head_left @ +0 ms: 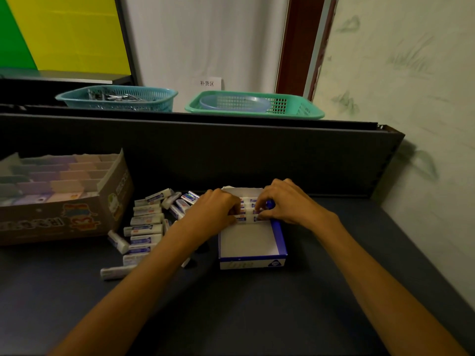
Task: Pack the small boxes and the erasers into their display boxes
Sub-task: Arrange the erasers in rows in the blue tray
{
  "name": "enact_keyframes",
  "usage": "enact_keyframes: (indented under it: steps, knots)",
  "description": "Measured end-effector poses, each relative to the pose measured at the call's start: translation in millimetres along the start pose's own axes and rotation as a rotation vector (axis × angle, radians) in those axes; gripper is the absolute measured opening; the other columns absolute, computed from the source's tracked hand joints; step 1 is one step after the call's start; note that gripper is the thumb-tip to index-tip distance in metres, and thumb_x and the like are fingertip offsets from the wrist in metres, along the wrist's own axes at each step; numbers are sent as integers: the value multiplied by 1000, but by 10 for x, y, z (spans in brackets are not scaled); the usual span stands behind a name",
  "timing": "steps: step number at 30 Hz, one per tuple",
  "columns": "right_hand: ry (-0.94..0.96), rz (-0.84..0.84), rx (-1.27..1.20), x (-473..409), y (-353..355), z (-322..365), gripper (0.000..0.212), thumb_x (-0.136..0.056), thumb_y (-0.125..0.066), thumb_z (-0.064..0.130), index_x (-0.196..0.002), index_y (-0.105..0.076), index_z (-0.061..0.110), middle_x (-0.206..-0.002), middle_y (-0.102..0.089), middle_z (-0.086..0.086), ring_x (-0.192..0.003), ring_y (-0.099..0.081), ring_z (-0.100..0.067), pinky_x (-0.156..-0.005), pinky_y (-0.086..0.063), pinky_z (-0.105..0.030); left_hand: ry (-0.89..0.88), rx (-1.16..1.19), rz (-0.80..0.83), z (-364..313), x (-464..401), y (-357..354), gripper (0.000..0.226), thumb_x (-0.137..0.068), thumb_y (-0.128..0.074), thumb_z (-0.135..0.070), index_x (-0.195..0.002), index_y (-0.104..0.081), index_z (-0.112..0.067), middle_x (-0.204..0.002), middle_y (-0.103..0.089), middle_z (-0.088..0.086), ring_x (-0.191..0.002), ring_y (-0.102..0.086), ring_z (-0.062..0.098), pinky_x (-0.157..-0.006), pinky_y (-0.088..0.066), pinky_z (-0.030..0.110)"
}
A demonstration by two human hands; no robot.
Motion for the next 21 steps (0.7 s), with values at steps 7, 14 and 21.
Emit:
enact_keyframes:
  steps: [7,14,21]
  knots:
    - [-44,48,-9,-66,-55,-51,16,-78,-69,47,-82,-54,43,-99,-43,16,-99,-41,-11,-85,-40,-34,2,-64,22,-25,-35,-2,27,-86,-63,-32,-111,-61,-21,-114,-60,0,-99,-56,12,-84,-40,24]
    - [-44,57,-20,-50,-41,-69,15,-81,-67,46,-93,-62,39,-107,-47,12,-101,-39,-11,-85,-38,-32,10,-90,55,-46,-70,0,26,-87,-62,-32,-110,-62,-20,-115,-58,1,-101,-54,14,-81,-36,24]
    - [-73,41,-9,20,-22,0,16,-81,-67,46,-92,-60,39,-111,-49,10,-106,-41,-14,-88,-39,-33,15,-68,16,-58,38,33,29,-87,-60,-36,-113,-59,-21,-118,-54,1,-106,-49,14,-83,-32,23]
Point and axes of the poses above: each hand's wrist, its own x-axis away from the middle knuckle, its own y-axis out of the back of the hand, z = x × y, the point moved 6 cm from there along -x, towards the middle knuckle
